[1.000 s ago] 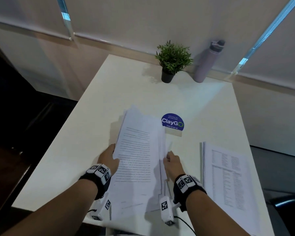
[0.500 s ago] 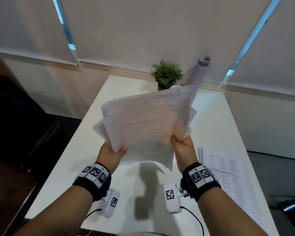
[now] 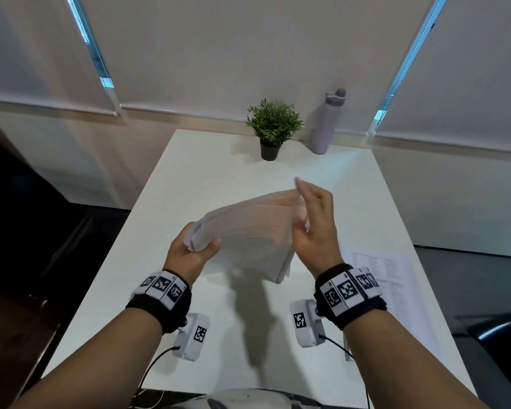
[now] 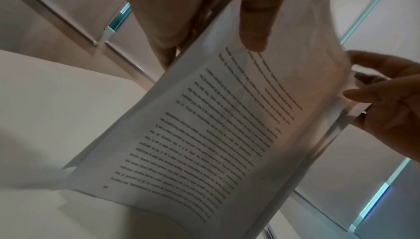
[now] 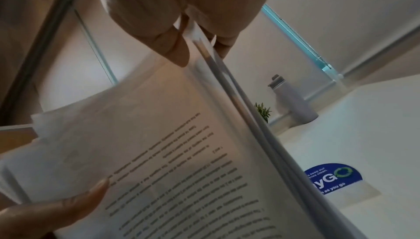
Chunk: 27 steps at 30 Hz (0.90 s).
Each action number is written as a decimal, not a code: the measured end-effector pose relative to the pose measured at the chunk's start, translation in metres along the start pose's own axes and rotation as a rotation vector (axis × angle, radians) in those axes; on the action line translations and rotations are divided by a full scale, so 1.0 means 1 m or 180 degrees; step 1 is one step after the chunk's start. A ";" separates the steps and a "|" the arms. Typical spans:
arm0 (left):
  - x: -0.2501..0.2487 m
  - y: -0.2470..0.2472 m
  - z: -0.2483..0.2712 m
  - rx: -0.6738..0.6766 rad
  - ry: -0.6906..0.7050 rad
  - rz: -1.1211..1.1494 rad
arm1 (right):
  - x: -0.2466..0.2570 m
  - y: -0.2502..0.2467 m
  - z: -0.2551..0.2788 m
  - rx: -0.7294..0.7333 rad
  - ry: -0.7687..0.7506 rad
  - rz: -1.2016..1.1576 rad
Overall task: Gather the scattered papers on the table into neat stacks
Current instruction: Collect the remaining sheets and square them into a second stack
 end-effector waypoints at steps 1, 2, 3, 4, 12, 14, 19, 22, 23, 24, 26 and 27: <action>0.000 -0.001 -0.002 -0.0017 -0.0024 0.0037 | 0.001 0.001 0.000 0.0088 0.0046 -0.0016; 0.001 -0.002 -0.004 -0.0021 -0.0078 0.0100 | -0.001 0.002 0.001 0.0141 0.0169 -0.0114; 0.002 -0.001 -0.006 -0.0002 -0.0135 0.0161 | -0.005 0.002 0.002 0.0123 0.0356 -0.0316; 0.004 -0.002 -0.008 0.0010 -0.0186 0.0199 | -0.012 0.002 0.005 0.0038 0.0610 -0.0618; 0.020 -0.001 -0.026 -0.0044 -0.0503 0.0397 | -0.056 0.036 0.026 0.0048 0.2213 -0.1872; 0.018 -0.003 -0.030 -0.0227 -0.0480 0.0485 | -0.053 0.040 0.022 0.0005 0.2159 -0.1796; 0.001 -0.011 -0.032 -0.0566 0.0015 0.0360 | -0.042 0.032 0.016 0.0004 0.1564 -0.1442; -0.019 -0.010 -0.024 -0.0608 0.0530 0.0447 | -0.028 0.025 0.010 0.0002 0.0800 -0.0873; -0.026 -0.009 -0.022 -0.0641 0.0665 0.0482 | -0.024 0.023 0.007 -0.0008 0.0561 -0.0619; -0.030 -0.009 -0.021 -0.0701 0.0758 0.0488 | -0.020 0.022 0.004 -0.0012 0.0362 -0.0434; -0.038 -0.008 -0.022 -0.0805 0.0874 0.0465 | -0.015 0.021 0.000 0.0022 0.0135 -0.0274; -0.042 -0.006 -0.023 -0.0793 0.0908 0.0414 | -0.014 0.020 0.000 0.0030 0.0115 -0.0278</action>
Point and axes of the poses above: each hand's wrist, its own z-axis away from the middle knuckle, its own y-axis out of the palm, x = y × z, the point moved 8 cm from there along -z, towards the middle knuckle, and after that the axes turned 1 degree about x, right-handed, at the moved point
